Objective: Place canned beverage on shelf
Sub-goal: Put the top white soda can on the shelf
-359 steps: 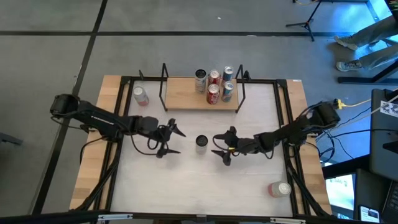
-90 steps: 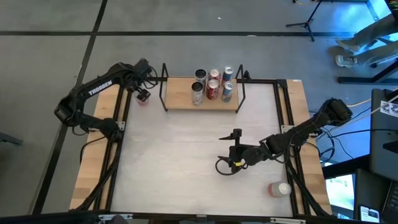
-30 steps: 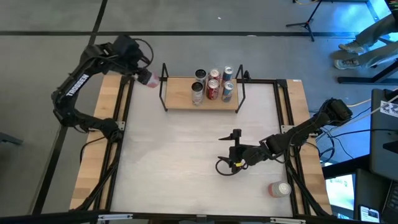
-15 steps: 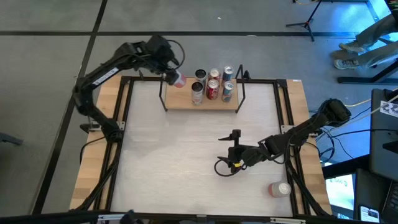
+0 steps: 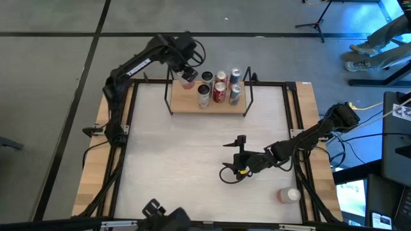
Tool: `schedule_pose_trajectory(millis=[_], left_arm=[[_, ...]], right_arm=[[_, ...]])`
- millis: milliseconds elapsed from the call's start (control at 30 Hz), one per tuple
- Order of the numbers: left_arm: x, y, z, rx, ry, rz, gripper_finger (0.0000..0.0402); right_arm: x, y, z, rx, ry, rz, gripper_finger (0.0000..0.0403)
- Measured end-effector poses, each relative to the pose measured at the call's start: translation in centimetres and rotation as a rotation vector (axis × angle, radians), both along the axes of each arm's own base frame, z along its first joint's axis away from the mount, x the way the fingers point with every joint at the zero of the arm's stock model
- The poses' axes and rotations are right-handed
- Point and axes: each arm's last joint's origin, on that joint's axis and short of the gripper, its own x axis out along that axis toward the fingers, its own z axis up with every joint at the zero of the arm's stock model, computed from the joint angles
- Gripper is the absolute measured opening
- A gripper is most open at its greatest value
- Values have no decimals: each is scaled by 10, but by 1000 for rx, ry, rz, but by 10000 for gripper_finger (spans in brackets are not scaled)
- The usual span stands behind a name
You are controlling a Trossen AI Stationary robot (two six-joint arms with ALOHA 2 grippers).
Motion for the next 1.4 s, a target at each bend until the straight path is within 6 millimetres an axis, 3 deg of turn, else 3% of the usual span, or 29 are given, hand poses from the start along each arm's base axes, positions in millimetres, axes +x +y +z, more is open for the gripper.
schedule_pose_trajectory(millis=[267, 600, 967, 1400], left_arm=[[16, 16, -34, -63, 62, 27, 262], [6, 44, -50, -131, 19, 227, 262], [8, 43, -52, -168, -12, 309, 264], [9, 47, -76, -127, 50, 326, 265]], right_arm=[[0, 0, 0, 0, 1, 0, 372], [0, 0, 0, 10, -1, -4, 372], [0, 1, 0, 31, 1, 6, 372], [0, 1, 0, 47, 1, 7, 372]])
